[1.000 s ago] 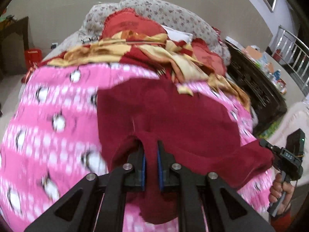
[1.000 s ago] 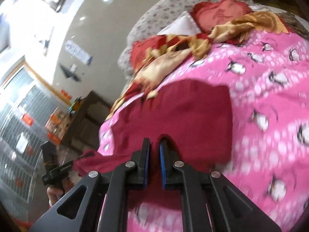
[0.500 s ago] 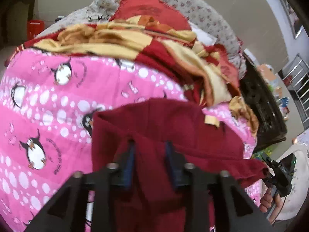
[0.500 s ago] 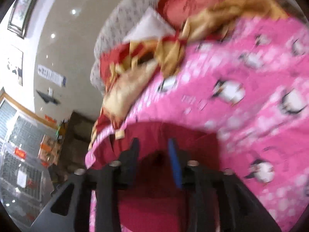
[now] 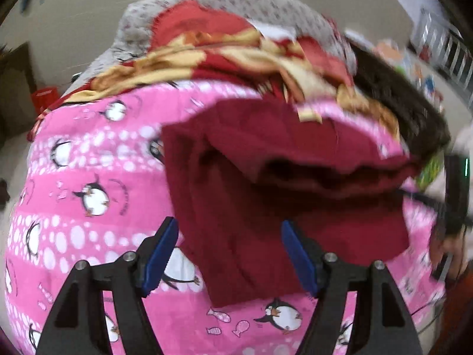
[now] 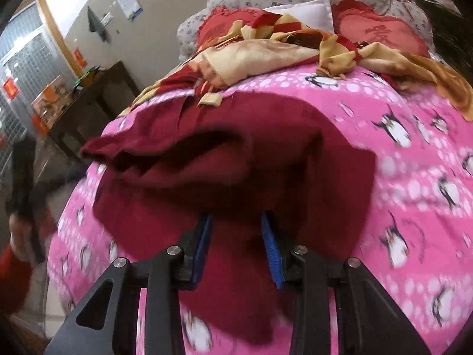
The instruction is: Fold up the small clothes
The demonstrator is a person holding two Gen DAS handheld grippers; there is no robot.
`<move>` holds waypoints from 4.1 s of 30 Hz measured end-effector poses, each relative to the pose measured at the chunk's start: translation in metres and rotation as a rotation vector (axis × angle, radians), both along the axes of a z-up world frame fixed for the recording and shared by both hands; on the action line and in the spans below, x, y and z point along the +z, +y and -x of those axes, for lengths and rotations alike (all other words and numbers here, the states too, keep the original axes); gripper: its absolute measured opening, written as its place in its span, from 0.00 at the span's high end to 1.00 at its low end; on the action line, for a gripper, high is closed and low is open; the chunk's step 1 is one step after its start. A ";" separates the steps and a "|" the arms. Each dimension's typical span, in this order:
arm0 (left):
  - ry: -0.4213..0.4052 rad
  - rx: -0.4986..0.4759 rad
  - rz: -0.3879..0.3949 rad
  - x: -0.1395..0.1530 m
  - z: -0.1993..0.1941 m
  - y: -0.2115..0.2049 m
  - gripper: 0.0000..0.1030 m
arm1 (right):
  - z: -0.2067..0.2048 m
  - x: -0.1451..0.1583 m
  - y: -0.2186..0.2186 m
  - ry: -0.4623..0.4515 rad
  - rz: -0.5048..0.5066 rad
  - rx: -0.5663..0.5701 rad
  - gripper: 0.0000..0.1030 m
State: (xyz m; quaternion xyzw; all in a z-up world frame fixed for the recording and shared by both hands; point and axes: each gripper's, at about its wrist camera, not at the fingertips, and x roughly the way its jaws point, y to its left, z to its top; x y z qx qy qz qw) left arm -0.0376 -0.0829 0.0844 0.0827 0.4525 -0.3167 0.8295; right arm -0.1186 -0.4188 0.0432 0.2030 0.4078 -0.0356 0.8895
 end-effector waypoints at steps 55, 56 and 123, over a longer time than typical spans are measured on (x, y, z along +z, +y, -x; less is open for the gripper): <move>0.169 -0.047 0.073 -0.022 0.016 0.043 0.91 | 0.073 -0.004 0.009 -0.014 -0.081 -0.189 0.87; 0.157 -0.057 0.071 -0.019 0.017 0.046 0.91 | 0.078 0.003 0.008 -0.031 -0.084 -0.189 0.87; -0.062 0.286 -0.114 -0.029 -0.045 0.042 0.37 | -0.237 -0.021 0.159 0.093 0.018 0.122 0.70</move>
